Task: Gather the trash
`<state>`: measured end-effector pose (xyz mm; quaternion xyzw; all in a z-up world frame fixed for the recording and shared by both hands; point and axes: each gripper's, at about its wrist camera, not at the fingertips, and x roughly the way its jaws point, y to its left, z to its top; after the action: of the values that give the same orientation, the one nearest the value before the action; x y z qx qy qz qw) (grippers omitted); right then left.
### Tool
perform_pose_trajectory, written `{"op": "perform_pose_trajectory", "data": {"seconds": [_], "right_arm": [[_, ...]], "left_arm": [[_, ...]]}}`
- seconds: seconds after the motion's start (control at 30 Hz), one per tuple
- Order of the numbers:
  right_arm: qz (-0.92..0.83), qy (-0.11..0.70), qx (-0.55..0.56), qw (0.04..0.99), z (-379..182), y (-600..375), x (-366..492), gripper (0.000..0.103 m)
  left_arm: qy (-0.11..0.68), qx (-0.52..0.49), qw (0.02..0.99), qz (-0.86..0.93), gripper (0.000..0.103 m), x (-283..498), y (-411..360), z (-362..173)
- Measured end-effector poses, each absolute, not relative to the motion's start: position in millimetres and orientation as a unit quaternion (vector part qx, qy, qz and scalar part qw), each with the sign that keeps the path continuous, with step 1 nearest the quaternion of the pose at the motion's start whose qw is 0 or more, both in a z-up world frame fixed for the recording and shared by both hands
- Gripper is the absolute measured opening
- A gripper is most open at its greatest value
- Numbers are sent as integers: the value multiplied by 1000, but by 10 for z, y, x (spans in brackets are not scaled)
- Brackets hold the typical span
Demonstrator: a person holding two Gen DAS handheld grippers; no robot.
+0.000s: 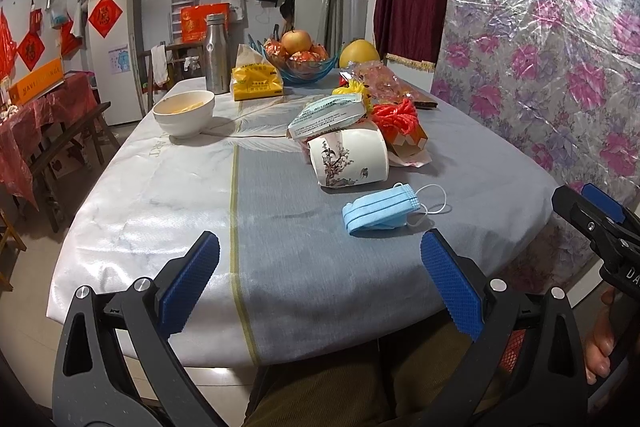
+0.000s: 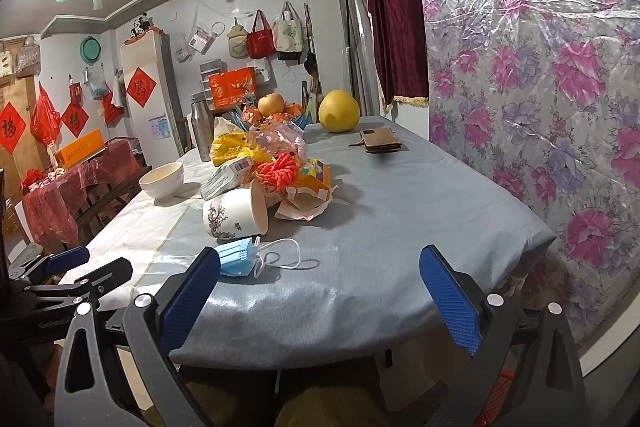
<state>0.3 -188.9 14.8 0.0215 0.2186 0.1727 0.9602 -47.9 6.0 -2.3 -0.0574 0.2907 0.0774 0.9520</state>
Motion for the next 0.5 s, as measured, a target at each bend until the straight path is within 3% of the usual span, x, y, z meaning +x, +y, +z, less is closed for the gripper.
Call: {"op": "perform_pose_trajectory", "data": {"seconds": [0.5], "right_arm": [[172,216,11,961,140,-1871,-6,97]], "left_arm": [[291,-57,952,77,97,-472,58,-33]]}}
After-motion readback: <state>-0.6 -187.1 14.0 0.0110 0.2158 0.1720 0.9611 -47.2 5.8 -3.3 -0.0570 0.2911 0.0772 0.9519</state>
